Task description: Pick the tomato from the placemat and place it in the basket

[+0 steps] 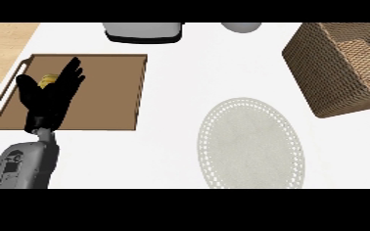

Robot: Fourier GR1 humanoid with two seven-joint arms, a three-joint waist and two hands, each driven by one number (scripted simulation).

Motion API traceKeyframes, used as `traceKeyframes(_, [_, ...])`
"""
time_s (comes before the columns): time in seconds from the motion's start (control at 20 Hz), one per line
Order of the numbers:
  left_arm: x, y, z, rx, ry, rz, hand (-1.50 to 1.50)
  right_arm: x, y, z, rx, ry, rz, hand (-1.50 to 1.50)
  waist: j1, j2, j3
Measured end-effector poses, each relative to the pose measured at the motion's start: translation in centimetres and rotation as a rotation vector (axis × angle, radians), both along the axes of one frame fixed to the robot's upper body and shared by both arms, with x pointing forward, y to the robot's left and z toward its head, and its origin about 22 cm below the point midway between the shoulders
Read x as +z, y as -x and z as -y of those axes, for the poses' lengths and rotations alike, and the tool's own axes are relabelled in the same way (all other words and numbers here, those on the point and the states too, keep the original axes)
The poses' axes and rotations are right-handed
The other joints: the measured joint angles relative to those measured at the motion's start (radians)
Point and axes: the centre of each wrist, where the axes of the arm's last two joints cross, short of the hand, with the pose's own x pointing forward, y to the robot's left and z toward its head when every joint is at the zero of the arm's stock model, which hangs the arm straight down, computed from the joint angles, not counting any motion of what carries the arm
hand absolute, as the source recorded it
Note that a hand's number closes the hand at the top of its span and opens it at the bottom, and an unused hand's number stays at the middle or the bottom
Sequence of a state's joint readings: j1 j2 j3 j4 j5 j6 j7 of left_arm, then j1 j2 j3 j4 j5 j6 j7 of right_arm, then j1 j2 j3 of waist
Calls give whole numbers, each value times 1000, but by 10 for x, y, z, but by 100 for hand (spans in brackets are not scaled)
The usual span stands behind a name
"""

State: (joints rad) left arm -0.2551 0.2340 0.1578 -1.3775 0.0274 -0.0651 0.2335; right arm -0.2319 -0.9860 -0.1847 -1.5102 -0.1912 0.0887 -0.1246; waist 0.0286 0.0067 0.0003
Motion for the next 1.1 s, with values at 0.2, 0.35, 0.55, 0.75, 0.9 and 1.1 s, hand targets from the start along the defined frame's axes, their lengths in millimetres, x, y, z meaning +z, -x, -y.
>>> traceKeyframes(0.2, [-5, 5, -5, 13, -3, -2, 0, -25, -19, 10, 4, -26, -11, 150, -9, -2, 0])
traceKeyframes(0.35, [-4, 5, -4, 9, 0, -2, 0, -34, -29, 21, -85, -67, 2, -150, -6, -2, 0])
traceKeyframes(0.55, [1, 6, -12, 13, -4, -4, 0, -48, -51, 22, -136, -94, -31, -150, -8, -2, 0])
traceKeyframes(0.75, [-1, 8, -11, 12, -1, -6, 0, -57, -69, 22, -115, -91, -30, -150, -11, -3, 0])
traceKeyframes(0.9, [-2, 12, -5, 9, 3, -7, 0, -57, -78, 26, -81, -119, -14, -150, -12, -3, 0])
traceKeyframes(1.1, [-5, 11, -11, 17, 2, -5, 0, -54, -81, 39, -100, -227, 10, -150, -15, -2, 0])
